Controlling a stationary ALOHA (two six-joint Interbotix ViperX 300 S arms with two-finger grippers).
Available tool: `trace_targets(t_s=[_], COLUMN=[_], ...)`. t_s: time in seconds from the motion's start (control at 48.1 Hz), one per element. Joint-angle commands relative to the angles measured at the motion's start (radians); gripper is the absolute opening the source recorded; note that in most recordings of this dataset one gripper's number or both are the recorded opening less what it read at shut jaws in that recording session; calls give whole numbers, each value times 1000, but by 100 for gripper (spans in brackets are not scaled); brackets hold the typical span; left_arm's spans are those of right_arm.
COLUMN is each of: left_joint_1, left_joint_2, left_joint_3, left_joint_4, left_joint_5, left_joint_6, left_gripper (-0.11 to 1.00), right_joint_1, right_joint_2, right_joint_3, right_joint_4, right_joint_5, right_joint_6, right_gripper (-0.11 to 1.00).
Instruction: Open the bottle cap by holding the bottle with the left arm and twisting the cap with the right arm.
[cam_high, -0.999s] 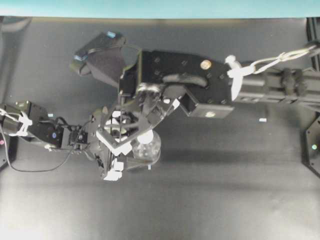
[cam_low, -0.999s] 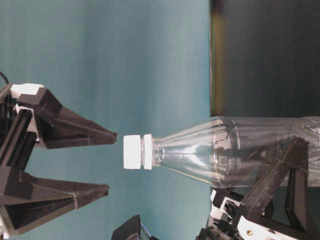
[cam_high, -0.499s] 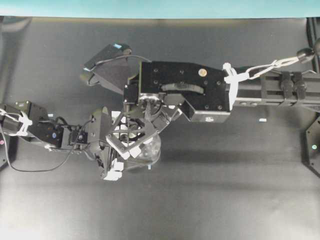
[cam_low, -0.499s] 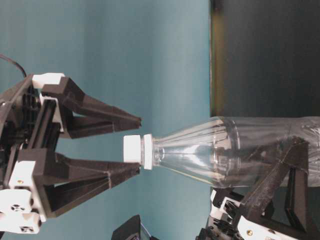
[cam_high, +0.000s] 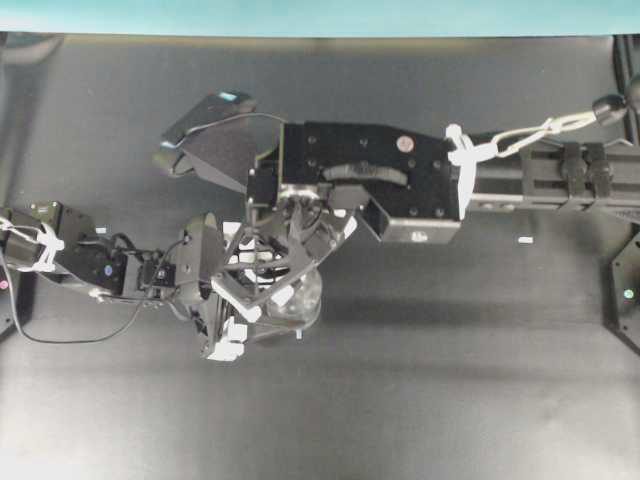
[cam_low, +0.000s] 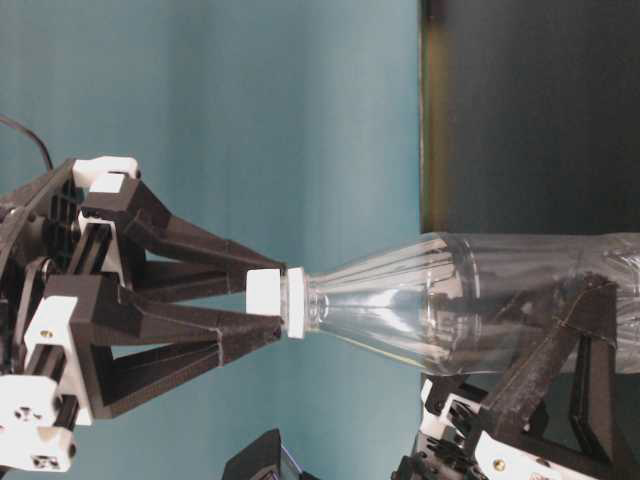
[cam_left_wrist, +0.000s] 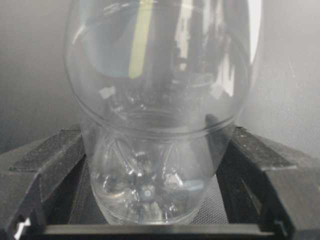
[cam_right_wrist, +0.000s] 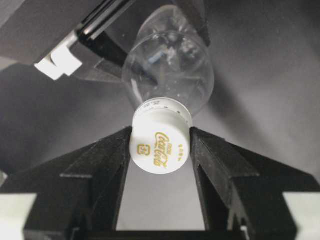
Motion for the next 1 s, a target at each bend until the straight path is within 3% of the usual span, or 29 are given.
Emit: trace_targets(t_s=[0.0,0.146,0.395,0.666,0.749,0.978], left_joint_1=[-6,-6,-3,2,2,-2], left_joint_2=[8,9,9,9,8,9], left_joint_3=[8,11,9,6,8,9], left_joint_4=[3,3,3,3,3,3], left_joint_5=[21,23,21,23,23,23], left_joint_6=[-5,-5,-3,2,-3,-3], left_gripper=[81,81,82,81,81,81], right_joint_1=[6,0,-9,-3,-5,-11], right_joint_2=[-5,-5,-3,-5,-8,-23], right_joint_3=[-6,-9,-9,-3,0,38], right_joint_4=[3,5,5,5,5,9], right_joint_5=[3,6,-5,-69,-74,-83], right_joint_6=[-115,-325,-598,-977,-1032,-1078], right_gripper=[36,36,36,36,36,36])
